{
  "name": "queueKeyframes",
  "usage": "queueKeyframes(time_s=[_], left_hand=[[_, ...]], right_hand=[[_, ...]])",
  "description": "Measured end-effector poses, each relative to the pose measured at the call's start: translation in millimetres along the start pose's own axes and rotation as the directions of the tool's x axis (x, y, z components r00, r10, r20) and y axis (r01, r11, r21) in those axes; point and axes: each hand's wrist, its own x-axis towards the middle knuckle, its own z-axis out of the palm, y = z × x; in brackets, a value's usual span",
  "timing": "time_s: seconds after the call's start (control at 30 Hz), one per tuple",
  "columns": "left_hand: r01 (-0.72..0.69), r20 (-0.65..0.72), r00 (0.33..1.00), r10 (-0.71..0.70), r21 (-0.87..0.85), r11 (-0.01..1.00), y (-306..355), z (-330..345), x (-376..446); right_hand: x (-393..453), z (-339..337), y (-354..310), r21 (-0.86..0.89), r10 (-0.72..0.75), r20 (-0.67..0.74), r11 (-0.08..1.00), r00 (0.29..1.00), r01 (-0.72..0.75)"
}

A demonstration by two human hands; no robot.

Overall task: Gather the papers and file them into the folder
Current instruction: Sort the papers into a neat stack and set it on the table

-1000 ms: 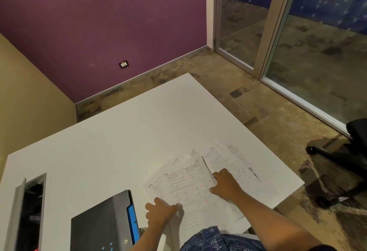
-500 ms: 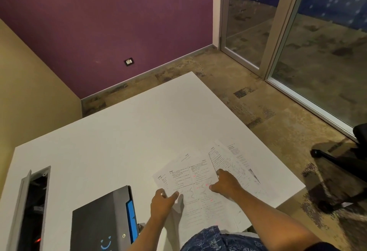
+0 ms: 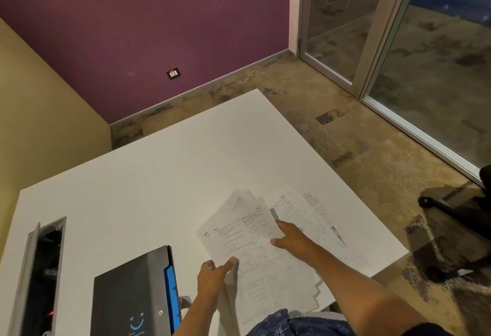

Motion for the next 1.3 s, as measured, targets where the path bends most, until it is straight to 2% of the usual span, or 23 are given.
queueKeyframes(time_s=[0.13, 0.23, 0.33, 0.4, 0.47, 0.5, 0.57, 0.63, 0.7, 0.77, 0.97, 1.07, 1.1, 1.2, 1.3], left_hand=[[-0.049, 0.085, 0.995, 0.058, -0.104, 0.993, 1, 3, -1], [0.003, 0.135, 0.991, 0.017, -0.143, 0.990, -3, 0, 3], [0.075, 0.097, 0.993, -0.064, -0.115, 0.991, -13, -5, 11], [0.104, 0.062, 0.993, -0.098, -0.098, 0.990, -18, -7, 15], [0.114, 0.042, 0.993, -0.111, -0.093, 0.989, -23, -7, 20], [0.112, 0.034, 0.993, -0.110, -0.091, 0.990, -25, -6, 22], [0.102, 0.006, 0.995, -0.102, -0.090, 0.991, -27, -6, 25], [0.090, -0.007, 0.996, -0.091, -0.084, 0.992, -27, -7, 27], [0.082, 0.001, 0.997, -0.082, -0.063, 0.995, -27, -10, 31], [0.070, 0.004, 0.998, -0.070, -0.065, 0.995, -25, -11, 32], [0.022, 0.062, 0.998, -0.020, -0.029, 0.999, -21, -12, 37], [-0.024, 0.086, 0.996, 0.020, 0.046, 0.999, -21, -12, 41], [-0.030, 0.085, 0.996, 0.024, 0.066, 0.997, -20, -11, 42], [-0.046, 0.088, 0.995, 0.037, 0.106, 0.993, -19, -9, 45], [-0.046, 0.074, 0.997, 0.036, 0.144, 0.989, -15, -7, 43]], right_hand=[[4, -2, -6, 0.177, 0.012, 0.008, 0.984, 1.000, -0.013], [5, 1, 0, 0.183, 0.029, -0.008, 0.983, 1.000, -0.027], [8, 6, 8, 0.057, 0.038, -0.087, 0.998, 0.995, -0.033], [10, 8, 12, -0.026, 0.043, -0.215, 0.998, 0.976, -0.049], [11, 5, 14, -0.148, 0.021, -0.377, 0.986, 0.926, -0.083], [11, 2, 14, -0.252, -0.014, -0.467, 0.960, 0.884, -0.118], [13, -6, 15, -0.464, -0.084, -0.618, 0.841, 0.782, -0.277], [15, -13, 15, -0.515, -0.032, -0.692, 0.721, 0.721, -0.463], [19, -17, 15, -0.531, -0.010, -0.713, 0.660, 0.701, -0.531], [18, -22, 16, -0.576, -0.063, -0.711, 0.625, 0.700, -0.528], [26, -31, 14, -0.515, -0.027, -0.768, 0.619, 0.639, -0.593], [31, -31, 15, -0.546, -0.052, -0.763, 0.585, 0.645, -0.599], [33, -31, 17, -0.550, -0.053, -0.750, 0.604, 0.659, -0.577], [39, -28, 23, -0.441, 0.016, -0.681, 0.789, 0.732, -0.428], [39, -21, 22, -0.453, 0.031, -0.628, 0.797, 0.777, -0.398]])
